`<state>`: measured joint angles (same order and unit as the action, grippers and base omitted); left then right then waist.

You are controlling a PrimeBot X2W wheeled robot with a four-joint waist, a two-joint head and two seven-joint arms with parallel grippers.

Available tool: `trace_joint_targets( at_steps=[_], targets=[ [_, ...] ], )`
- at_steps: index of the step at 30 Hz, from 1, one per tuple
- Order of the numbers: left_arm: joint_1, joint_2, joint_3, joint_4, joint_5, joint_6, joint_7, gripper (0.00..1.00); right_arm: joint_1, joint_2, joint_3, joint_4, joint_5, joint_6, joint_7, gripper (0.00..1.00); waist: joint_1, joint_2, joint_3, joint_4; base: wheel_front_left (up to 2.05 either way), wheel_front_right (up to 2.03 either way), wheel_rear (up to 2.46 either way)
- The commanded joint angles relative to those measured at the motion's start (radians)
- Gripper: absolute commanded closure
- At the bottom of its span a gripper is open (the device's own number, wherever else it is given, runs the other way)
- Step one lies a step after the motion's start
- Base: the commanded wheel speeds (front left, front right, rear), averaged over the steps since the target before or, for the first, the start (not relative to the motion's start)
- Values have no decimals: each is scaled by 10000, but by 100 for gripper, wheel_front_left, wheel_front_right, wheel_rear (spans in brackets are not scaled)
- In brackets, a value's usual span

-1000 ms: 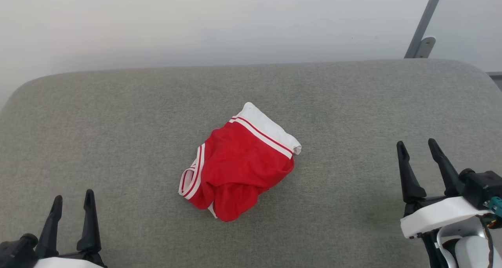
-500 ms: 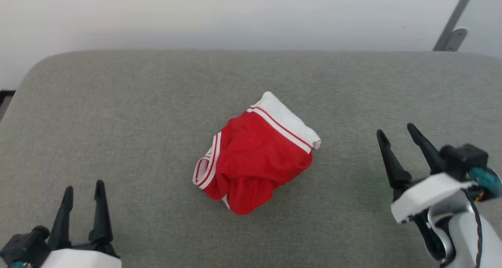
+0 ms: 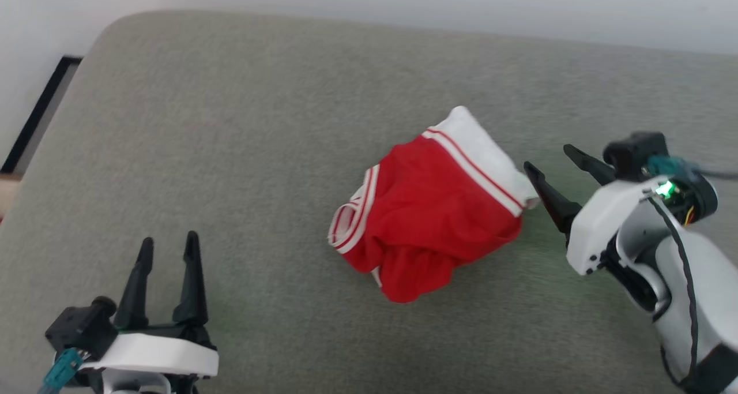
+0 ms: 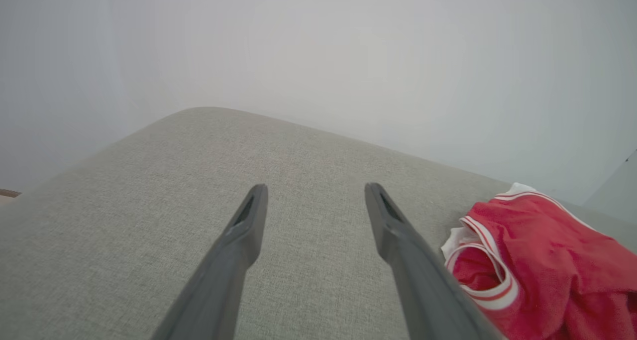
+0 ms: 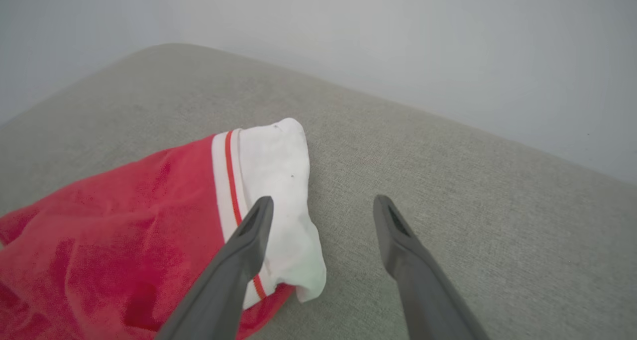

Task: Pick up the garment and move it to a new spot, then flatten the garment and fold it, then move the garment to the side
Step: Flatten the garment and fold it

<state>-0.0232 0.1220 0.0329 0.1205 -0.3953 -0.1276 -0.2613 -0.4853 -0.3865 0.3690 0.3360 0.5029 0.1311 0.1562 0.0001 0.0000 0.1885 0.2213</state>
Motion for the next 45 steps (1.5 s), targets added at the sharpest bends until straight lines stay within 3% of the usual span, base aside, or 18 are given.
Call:
trace_joint_targets(
  at_steps=[1, 9, 15, 16, 17, 18, 25, 33, 39, 45],
  targets=[
    [-157, -26, -62, 19, 22, -28, -50, 0, -255, -128, 185, 162, 113, -7, 258, 0, -1, 0, 275, 315, 0, 0, 0],
    [-472, -79, -574, 201, -170, -32, -50, 0, -1587, -788, 1546, 1180, 1084, -5, 2125, 0, -1, 0, 680, 961, 0, 0, 0],
    [-610, -92, -786, 300, -270, -33, -50, 0, -2206, -921, 2205, 2006, 1586, -7, 3207, 0, -1, 0, 811, 1251, 0, 0, 0],
    [-617, -95, -790, 323, -300, -33, -50, 0, -2275, -922, 2281, 2133, 1674, -7, 3309, 40, -1, 0, 810, 1278, 0, 0, 0],
    [-626, -101, -790, 339, -333, -33, -50, 0, -2321, -916, 2363, 2209, 1735, -7, 3347, 87, -1, 0, 804, 1297, 0, 0, 0],
    [-626, -97, -789, 355, -348, -33, -50, 0, -2401, -909, 2397, 2258, 1787, -7, 3309, 100, -1, 0, 789, 1304, 0, 0, 0],
    [-464, -5, -665, 394, -396, -34, -50, 0, -2745, -1075, 2592, 2140, 2260, -7, 3066, 100, -1, 0, 577, 1090, 0, 0, 0],
    [-378, 141, -490, 321, -391, -34, -50, 0, -2720, -1661, 2085, 1165, 2586, -7, 2826, 100, -1, 0, 327, 504, 0, 0, 0],
    [-291, 225, -359, 320, -366, -34, -50, 0, -2059, -2233, 1018, 232, 2584, -7, 3132, 100, -1, 0, 113, 30, 0, 0, 0],
    [-162, 278, -323, 301, -388, -35, -49, 0, -665, -2401, -838, -471, 2264, -7, 3693, 100, -1, 0, -13, -368, 0, 0, 0]
  ],
)
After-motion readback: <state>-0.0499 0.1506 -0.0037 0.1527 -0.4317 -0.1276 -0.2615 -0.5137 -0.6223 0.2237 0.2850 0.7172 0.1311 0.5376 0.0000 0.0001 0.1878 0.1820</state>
